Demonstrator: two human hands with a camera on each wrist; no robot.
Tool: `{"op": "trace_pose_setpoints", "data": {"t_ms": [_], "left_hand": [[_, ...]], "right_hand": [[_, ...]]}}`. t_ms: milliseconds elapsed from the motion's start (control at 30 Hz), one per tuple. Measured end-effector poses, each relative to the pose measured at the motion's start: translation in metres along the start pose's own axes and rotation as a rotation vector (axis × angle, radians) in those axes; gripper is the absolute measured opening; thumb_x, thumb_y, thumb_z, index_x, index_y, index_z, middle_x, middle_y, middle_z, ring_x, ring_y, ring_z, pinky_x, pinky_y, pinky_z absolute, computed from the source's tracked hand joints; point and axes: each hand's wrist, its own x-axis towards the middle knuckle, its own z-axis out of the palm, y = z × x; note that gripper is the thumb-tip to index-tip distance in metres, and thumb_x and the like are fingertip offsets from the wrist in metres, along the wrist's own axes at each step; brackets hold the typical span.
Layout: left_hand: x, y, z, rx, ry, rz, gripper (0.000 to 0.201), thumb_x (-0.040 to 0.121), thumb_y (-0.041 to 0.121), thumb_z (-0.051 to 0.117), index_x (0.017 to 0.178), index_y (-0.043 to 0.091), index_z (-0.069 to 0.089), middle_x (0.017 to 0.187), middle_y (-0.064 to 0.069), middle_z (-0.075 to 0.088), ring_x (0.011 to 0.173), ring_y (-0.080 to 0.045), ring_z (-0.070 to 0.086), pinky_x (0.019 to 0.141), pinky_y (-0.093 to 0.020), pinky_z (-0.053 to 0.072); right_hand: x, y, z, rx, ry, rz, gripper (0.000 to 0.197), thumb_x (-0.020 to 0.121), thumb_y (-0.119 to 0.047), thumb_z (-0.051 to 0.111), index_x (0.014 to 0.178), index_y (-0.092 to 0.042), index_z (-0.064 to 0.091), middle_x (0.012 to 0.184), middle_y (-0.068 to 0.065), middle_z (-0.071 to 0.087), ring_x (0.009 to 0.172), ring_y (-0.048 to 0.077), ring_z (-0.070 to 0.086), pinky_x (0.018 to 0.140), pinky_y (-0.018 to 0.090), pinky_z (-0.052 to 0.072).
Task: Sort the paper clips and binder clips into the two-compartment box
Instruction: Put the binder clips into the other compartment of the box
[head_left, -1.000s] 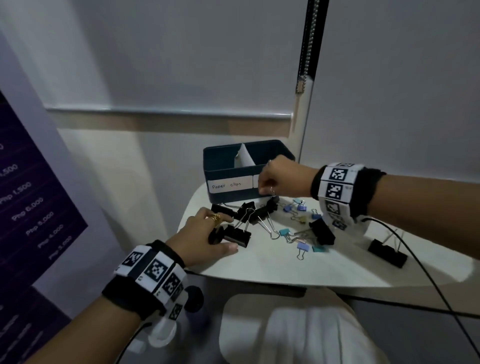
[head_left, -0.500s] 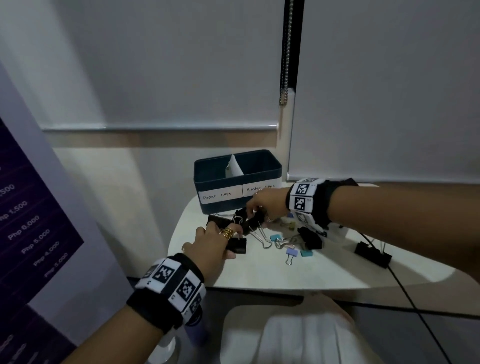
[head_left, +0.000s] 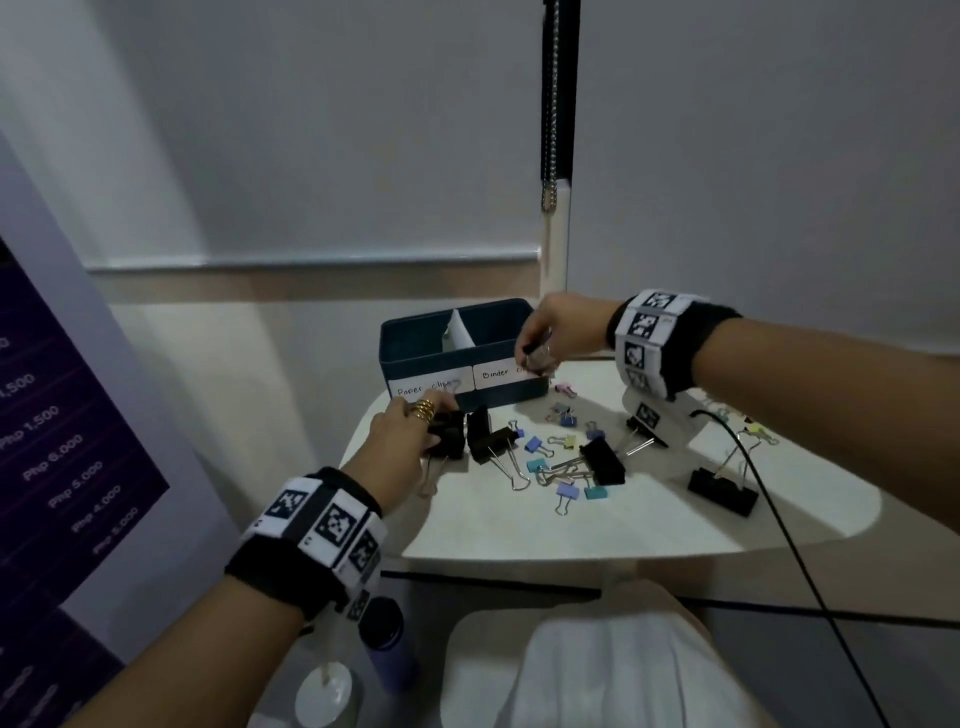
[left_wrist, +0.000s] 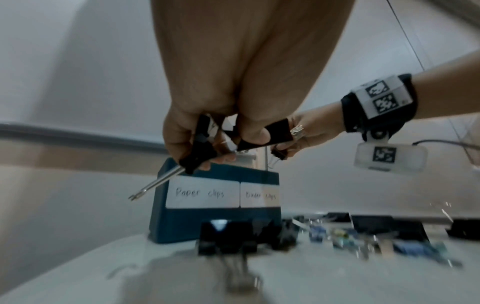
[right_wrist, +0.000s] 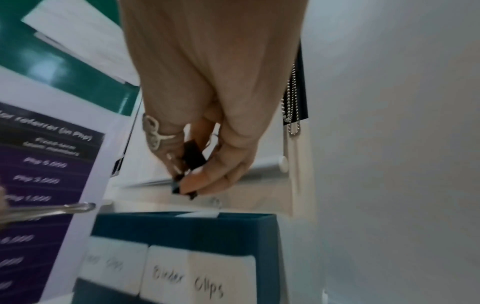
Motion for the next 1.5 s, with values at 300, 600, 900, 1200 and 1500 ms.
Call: {"op": "trace_pose_setpoints", "data": {"t_ms": [300,600,900,1200,1500], "left_hand": [[0.059,0.055,-0.047,-0.077,0.172,0.071,0.028,0.097,0.002,0.036,0.116,0.014,0.053,0.125,-0.008,0.047,0.102,-0.014,0.048,0.087,-0.023,0.037],[0.168,0.1,-0.038,0.1,-0.017,-0.253,0.033,0.097,0.017,0.041,0.114,-0.007,0.058,0.114,-0.013,0.058,0.108,-0.029,0.058,0.089,-0.032,0.049],[0.193,0.097,-0.011,0.288,-0.064,-0.22,0.039,0.096,0.037,0.045,0.066,0.012,0.046,0.071,-0.007,0.052,0.085,-0.024,0.056,0.067,-0.029,0.042],[0.18,0.102,-0.017,0.434,-0.262,-0.019,0.043,0.091,-0.001,0.047,0.128,0.019,0.055,0.137,-0.008,0.05,0.122,-0.025,0.051,0.098,-0.028,0.042],[0.144,0.093,-0.023,0.263,-0.059,0.222,0.017,0.087,0.016,0.062,0.103,0.017,0.067,0.115,-0.001,0.061,0.097,-0.012,0.055,0.087,-0.022,0.04]], "right_hand": [[0.06,-0.002,-0.006,-0.031,0.309,0.043,0.027,0.085,-0.016,0.066,0.108,-0.002,0.068,0.109,0.013,0.07,0.098,0.024,0.066,0.083,0.026,0.05],[0.021,0.051,-0.024,-0.101,0.323,0.119,0.026,0.09,-0.019,0.057,0.108,-0.004,0.069,0.112,0.011,0.069,0.102,0.023,0.063,0.092,0.03,0.046],[0.031,0.073,0.007,-0.386,-0.218,0.217,0.048,0.096,-0.015,0.043,0.143,-0.008,0.037,0.148,0.009,0.04,0.136,0.024,0.039,0.111,0.031,0.029],[0.031,0.066,0.021,-0.432,-0.313,0.193,0.042,0.094,-0.012,0.046,0.135,-0.005,0.046,0.137,0.013,0.052,0.125,0.029,0.05,0.104,0.034,0.039],[0.018,0.057,0.038,-0.3,-0.349,0.164,0.055,0.077,-0.048,0.067,0.12,-0.015,0.057,0.12,0.003,0.062,0.107,0.021,0.058,0.098,0.037,0.048]]}}
